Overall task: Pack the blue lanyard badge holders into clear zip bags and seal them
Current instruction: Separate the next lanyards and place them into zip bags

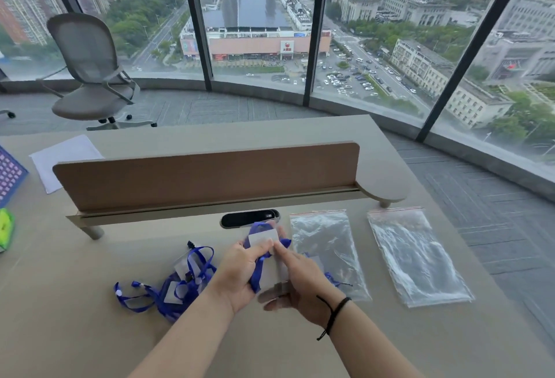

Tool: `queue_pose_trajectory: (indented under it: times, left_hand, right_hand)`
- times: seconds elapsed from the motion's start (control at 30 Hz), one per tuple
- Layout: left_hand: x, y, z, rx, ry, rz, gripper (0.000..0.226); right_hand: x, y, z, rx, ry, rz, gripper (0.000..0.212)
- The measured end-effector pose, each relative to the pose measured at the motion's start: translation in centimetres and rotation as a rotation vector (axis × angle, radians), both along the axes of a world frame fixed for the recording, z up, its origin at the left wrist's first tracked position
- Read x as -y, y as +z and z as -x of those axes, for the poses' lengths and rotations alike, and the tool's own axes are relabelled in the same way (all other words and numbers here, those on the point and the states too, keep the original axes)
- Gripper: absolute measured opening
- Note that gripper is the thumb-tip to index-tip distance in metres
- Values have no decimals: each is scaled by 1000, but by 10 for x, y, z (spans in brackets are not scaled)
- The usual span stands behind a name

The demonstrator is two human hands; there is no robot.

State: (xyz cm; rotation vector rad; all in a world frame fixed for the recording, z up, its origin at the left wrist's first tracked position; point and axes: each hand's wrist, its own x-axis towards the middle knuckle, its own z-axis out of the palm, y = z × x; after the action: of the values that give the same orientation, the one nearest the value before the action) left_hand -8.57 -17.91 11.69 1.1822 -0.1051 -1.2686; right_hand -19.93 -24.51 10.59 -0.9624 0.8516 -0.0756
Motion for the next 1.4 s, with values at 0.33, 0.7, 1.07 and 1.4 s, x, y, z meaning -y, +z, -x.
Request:
queue_pose_trajectory:
  times: [0.33,0.7,1.07,1.4]
  left_hand:
    - [80,-32,65,243,-129,-102,32]
    - [187,-68,143,-13,-302,-106,36]
    - [295,-119,189,-47,-192,-234,18]
    - [337,-168,185,-7,-235,-239,24]
  right_hand:
    - [65,-39,53,-88,-354,248,27]
    - [175,-66,144,-73,-526,146,29]
    - [301,-123,204,-232,-584,4,31]
    - [399,-205,203,-453,-395,313,44]
